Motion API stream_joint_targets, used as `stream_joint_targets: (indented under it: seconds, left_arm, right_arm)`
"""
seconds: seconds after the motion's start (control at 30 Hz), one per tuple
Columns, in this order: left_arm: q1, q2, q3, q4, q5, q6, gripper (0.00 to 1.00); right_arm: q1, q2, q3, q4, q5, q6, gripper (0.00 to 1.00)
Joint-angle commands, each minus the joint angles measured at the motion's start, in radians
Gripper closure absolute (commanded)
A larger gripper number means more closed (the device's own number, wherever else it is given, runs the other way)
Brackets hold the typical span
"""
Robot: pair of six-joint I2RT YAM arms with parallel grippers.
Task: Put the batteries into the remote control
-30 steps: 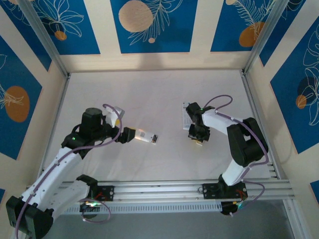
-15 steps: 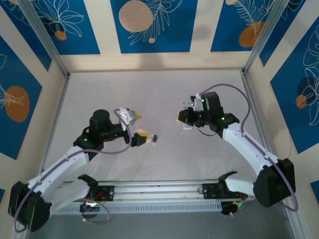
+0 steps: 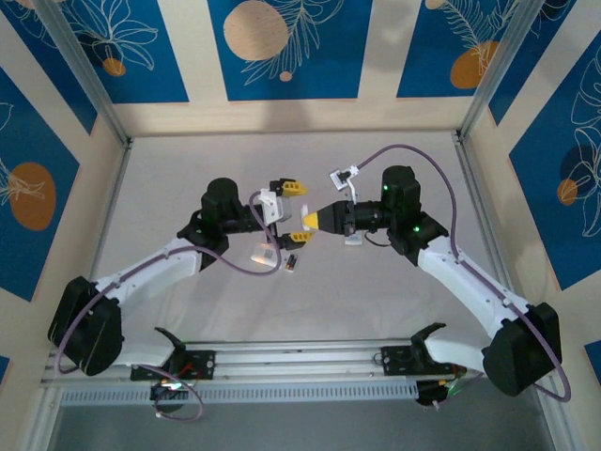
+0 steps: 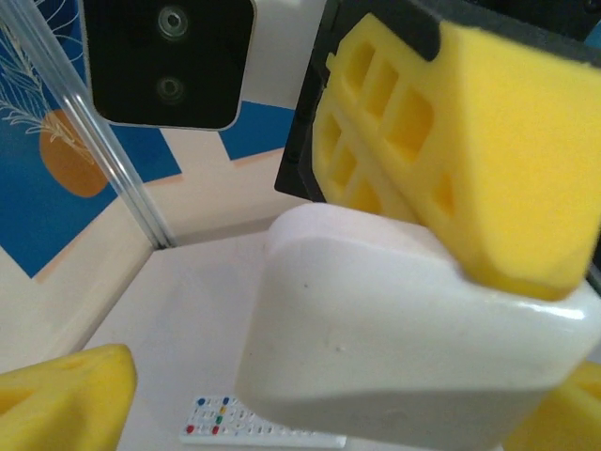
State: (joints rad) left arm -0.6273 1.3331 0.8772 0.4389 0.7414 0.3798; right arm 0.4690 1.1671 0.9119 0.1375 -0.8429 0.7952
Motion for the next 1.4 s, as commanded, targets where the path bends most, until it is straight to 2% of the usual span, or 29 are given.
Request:
stream_joint_targets:
  seconds: [0.0,0.2,0.43,0.57,0.63,0.7,0.8,0.83,0.9,1.0,1.07,1.13,1.27,1.37]
  left_arm:
    - [-0.016,0.008,0.040,0.077,0.057,0.042,0.12]
    - [-0.017,-0.010,0.049,-0.004,0.104,0.088,0.35]
    - [-0.020,-0.049,0.054,-0.118,0.109,0.155,0.49]
    - [-0.020,-0.061,0.074,-0.225,0.082,0.207,0.51]
    - [-0.021,-0.069,0.091,-0.322,0.045,0.262,0.52]
    - [-0.019,-0.074,0.109,-0.444,-0.002,0.327,0.53]
    - [-0.025,-0.052,0.152,-0.695,-0.106,0.467,0.56]
    - [-0.032,-0.035,0.167,-0.770,-0.153,0.508,0.56]
    - [-0.054,0.011,0.194,-0.899,-0.250,0.588,0.57]
    - [-0.098,0.104,0.240,-1.078,-0.422,0.723,0.55]
    - [-0.111,0.167,0.275,-1.166,-0.490,0.765,0.52]
    - [-0.122,0.242,0.317,-1.224,-0.520,0.782,0.49]
    - [-0.150,0.361,0.374,-1.243,-0.488,0.797,0.47]
    - [-0.152,0.454,0.418,-1.255,-0.544,0.819,0.47]
  right_arm:
    - [0.005,-0.009,-0.004,0.027,-0.049,0.013,1.00]
    - [0.008,0.015,0.009,-0.007,-0.041,0.005,1.00]
    - [0.010,0.033,0.007,-0.032,-0.032,0.002,1.00]
    - [0.003,0.022,0.019,-0.093,-0.010,-0.018,0.86]
    - [-0.022,-0.010,0.041,-0.210,0.045,-0.068,0.72]
    - [-0.065,-0.070,0.054,-0.346,0.162,-0.105,0.62]
    - [-0.144,-0.173,0.054,-0.571,0.458,-0.124,0.48]
    - [-0.166,-0.193,0.061,-0.659,0.563,-0.126,0.46]
    - [-0.197,-0.209,0.060,-0.767,0.657,-0.134,0.46]
    - [-0.219,-0.219,0.017,-0.783,0.632,-0.129,0.46]
    - [-0.220,-0.225,-0.018,-0.757,0.615,-0.114,0.46]
    - [-0.223,-0.223,-0.043,-0.742,0.620,-0.098,0.46]
    - [-0.230,-0.211,-0.062,-0.728,0.607,-0.088,0.46]
    - [-0.233,-0.214,-0.059,-0.745,0.606,-0.091,0.46]
